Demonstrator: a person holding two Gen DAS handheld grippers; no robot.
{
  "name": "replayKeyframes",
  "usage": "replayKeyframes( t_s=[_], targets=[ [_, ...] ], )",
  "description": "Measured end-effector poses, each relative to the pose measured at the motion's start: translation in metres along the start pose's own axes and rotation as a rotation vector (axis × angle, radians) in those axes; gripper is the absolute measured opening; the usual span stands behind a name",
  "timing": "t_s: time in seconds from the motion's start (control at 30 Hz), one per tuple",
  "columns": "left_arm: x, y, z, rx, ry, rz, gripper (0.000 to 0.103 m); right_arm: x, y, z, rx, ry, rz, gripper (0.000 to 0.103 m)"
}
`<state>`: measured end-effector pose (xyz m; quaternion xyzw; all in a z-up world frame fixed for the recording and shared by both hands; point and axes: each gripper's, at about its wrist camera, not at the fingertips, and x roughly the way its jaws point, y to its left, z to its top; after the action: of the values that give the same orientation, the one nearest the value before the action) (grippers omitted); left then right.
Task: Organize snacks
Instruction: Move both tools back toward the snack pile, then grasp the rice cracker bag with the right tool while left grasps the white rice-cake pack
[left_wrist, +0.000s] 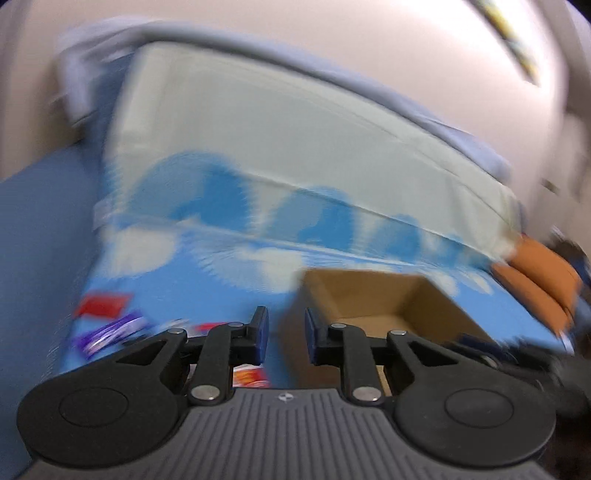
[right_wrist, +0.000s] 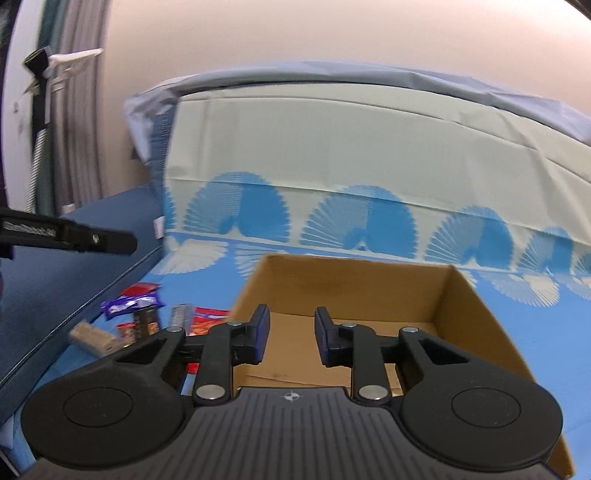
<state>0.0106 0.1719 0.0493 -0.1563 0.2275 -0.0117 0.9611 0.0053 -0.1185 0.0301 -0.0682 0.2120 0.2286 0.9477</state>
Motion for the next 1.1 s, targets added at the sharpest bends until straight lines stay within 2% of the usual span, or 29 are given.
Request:
replayKeyframes(
  t_s=[0.1,0.27,0.43,0.47,0.53,0.57,0.6,0.67,0.73,0.77,0.83,0.9,1.0,1.1],
  targets=[
    [-0.008,0.037,0.01,-0.156,-0.027,0.042,0.023,0.002,0.015,0.002,-0.02,-0.004,0.029,0.028],
    [0.001,0.083,0.008,-0.357,0.076,0.126,0.023,0.003,0.042,0.006,-0.014,-0.023,0.098,0.028],
    [0.009,0.119,-0.002,-0.52,0.162,0.184,0.023,0.008,0.088,0.002,-0.053,-0.009,0.239,0.028],
    [0.009,0.125,-0.006,-0.551,0.175,0.189,0.024,0.012,0.098,0.0,-0.067,0.003,0.267,0.029],
    [0.011,0.135,-0.014,-0.617,0.204,0.199,0.029,0.021,0.119,-0.005,-0.095,0.038,0.314,0.037],
    [0.012,0.139,-0.017,-0.647,0.217,0.209,0.037,0.026,0.128,-0.009,-0.108,0.06,0.331,0.041],
    [0.014,0.142,-0.02,-0.671,0.23,0.219,0.041,0.032,0.138,-0.012,-0.126,0.088,0.346,0.047],
    [0.02,0.148,-0.024,-0.718,0.251,0.236,0.044,0.042,0.153,-0.02,-0.156,0.113,0.356,0.051],
    [0.025,0.153,-0.027,-0.747,0.268,0.255,0.052,0.053,0.166,-0.025,-0.186,0.146,0.362,0.058],
    [0.029,0.153,-0.028,-0.75,0.275,0.267,0.056,0.059,0.17,-0.025,-0.193,0.157,0.363,0.06],
    [0.035,0.154,-0.03,-0.744,0.291,0.295,0.062,0.067,0.177,-0.026,-0.193,0.148,0.364,0.071],
    [0.044,0.156,-0.033,-0.754,0.318,0.318,0.071,0.08,0.182,-0.033,-0.208,0.176,0.347,0.076],
    [0.057,0.164,-0.036,-0.753,0.361,0.358,0.073,0.102,0.183,-0.044,-0.206,0.245,0.335,0.077],
    [0.065,0.175,-0.04,-0.821,0.368,0.37,0.078,0.111,0.182,-0.053,-0.2,0.291,0.321,0.076]
  ],
)
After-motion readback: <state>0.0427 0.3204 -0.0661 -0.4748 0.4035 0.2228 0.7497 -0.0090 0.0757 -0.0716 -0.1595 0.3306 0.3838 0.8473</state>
